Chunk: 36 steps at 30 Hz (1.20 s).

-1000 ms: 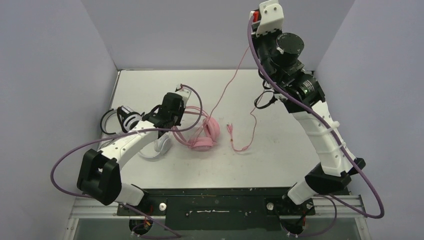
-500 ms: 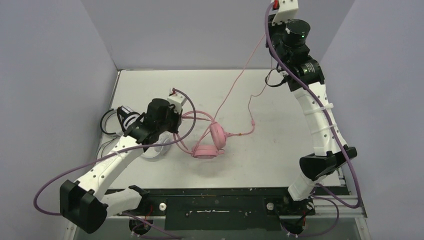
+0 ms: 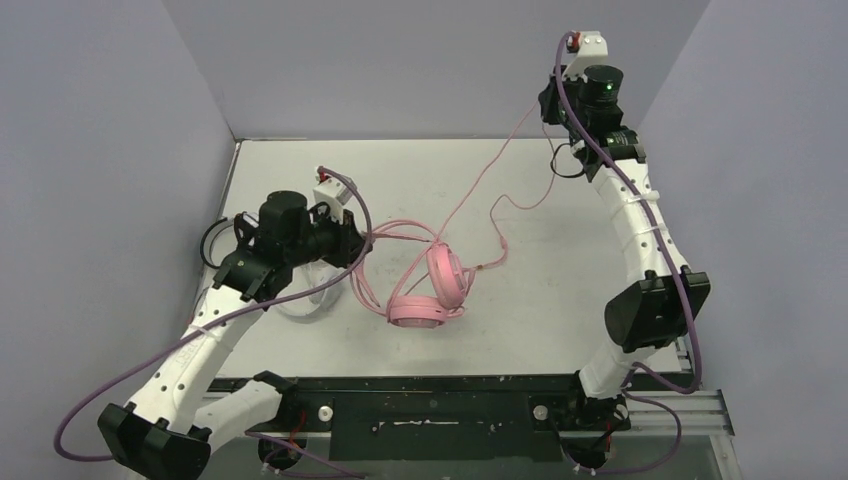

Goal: Wrap the headphones
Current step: Place the headphones at the center of the board.

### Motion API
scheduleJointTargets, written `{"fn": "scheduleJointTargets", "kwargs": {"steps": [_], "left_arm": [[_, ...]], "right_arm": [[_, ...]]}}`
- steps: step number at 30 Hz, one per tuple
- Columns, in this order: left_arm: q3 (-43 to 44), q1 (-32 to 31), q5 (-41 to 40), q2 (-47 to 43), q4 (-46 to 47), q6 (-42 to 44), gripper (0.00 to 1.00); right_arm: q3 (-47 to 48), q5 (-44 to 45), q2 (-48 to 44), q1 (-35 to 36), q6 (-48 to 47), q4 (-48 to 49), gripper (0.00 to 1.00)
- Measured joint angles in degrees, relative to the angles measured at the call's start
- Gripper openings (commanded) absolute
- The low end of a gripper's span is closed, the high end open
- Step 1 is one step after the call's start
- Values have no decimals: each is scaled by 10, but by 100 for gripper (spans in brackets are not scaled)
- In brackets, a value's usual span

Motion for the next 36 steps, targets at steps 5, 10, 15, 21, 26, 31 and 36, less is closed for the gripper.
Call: {"fn": "scheduleJointTargets", "kwargs": {"steps": [5,10,15,21,26,31,36], "left_arm": [[42,32,81,0,3,-47,0],[89,75,130,10,20,-139,0],[140,111,149,41,33,-217,0],[152,176,182,63,67,-335,0],[153,230,176,85,89,-411,0],[154,252,147,92,87,-443,0],[167,273,62,96,63,-447,0]], "right_arm": [[-99,-33,0,-18,30,42,0],[-200,-86,-11,-21,63,110,0],[-340,-128,-61,-11,92,210,0],[-497,-128,-131,56,103,334,0],[-622,-118,-182,169,107,423,0],[-686,-103,-218,279,100,468,0],[-706,-102,-245,351,95,493,0]]}}
